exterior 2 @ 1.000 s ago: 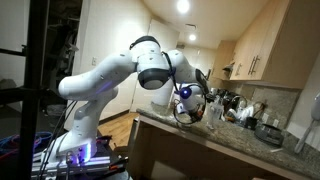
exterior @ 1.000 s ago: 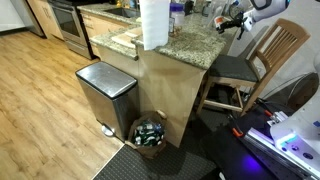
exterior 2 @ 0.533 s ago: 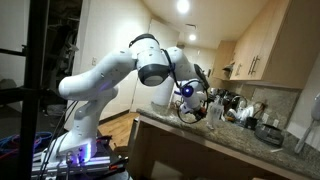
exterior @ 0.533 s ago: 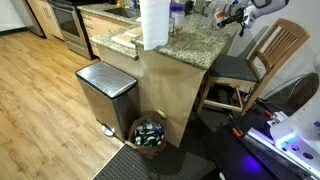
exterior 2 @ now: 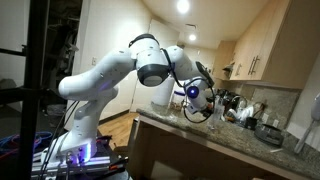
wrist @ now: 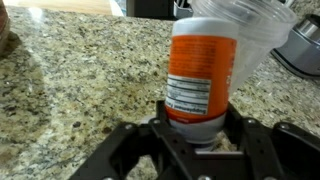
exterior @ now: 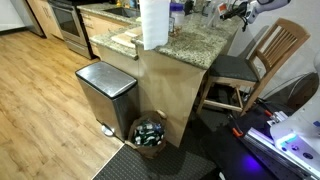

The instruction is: Take the white bottle and put it upside down on the clear bottle

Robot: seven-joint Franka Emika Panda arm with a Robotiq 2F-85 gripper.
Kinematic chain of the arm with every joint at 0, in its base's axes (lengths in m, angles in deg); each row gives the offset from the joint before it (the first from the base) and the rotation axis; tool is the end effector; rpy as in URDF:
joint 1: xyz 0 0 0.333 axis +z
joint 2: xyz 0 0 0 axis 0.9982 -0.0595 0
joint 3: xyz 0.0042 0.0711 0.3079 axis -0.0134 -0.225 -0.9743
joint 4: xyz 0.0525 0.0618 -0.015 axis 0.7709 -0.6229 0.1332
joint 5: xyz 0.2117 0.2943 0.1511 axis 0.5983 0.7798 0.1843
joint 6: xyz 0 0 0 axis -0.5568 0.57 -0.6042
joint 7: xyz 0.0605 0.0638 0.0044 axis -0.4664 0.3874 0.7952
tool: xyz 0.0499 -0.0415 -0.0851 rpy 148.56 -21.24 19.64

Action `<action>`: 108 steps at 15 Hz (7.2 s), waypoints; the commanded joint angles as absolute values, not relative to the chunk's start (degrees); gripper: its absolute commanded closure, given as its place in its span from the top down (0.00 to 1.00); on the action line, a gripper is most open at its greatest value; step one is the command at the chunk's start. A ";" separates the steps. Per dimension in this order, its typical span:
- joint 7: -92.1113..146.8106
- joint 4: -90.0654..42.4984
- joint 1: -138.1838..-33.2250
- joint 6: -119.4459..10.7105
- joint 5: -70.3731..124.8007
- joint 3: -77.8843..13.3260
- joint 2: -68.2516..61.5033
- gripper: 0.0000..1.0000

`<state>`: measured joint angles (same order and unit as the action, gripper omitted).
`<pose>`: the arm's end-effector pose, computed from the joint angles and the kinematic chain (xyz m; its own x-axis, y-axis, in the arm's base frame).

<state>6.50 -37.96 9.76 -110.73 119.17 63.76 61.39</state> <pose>0.5653 -0.2687 0.3555 -0.3994 -0.3383 -0.8521 -0.2145 0.9381 -0.2719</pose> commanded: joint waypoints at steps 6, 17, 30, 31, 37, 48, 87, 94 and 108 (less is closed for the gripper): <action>0.82 -42.63 7.79 -82.78 105.97 65.17 65.23 0.25; -36.41 -42.27 7.98 -54.38 80.44 76.03 56.81 0.25; -62.22 -46.46 8.67 -83.36 73.77 75.09 49.99 0.25; -64.30 -47.15 9.25 -84.93 73.10 75.92 48.59 0.25; -78.08 -51.35 12.08 -87.07 67.52 80.98 40.16 0.25; -57.39 -45.38 4.14 -76.61 59.25 66.71 62.50 0.25; -14.64 -37.34 22.91 -60.67 78.60 58.75 86.56 0.25; -7.08 -27.85 31.72 -65.01 78.41 58.83 87.21 0.25; -11.45 -31.21 29.10 -69.78 82.84 59.54 87.72 0.25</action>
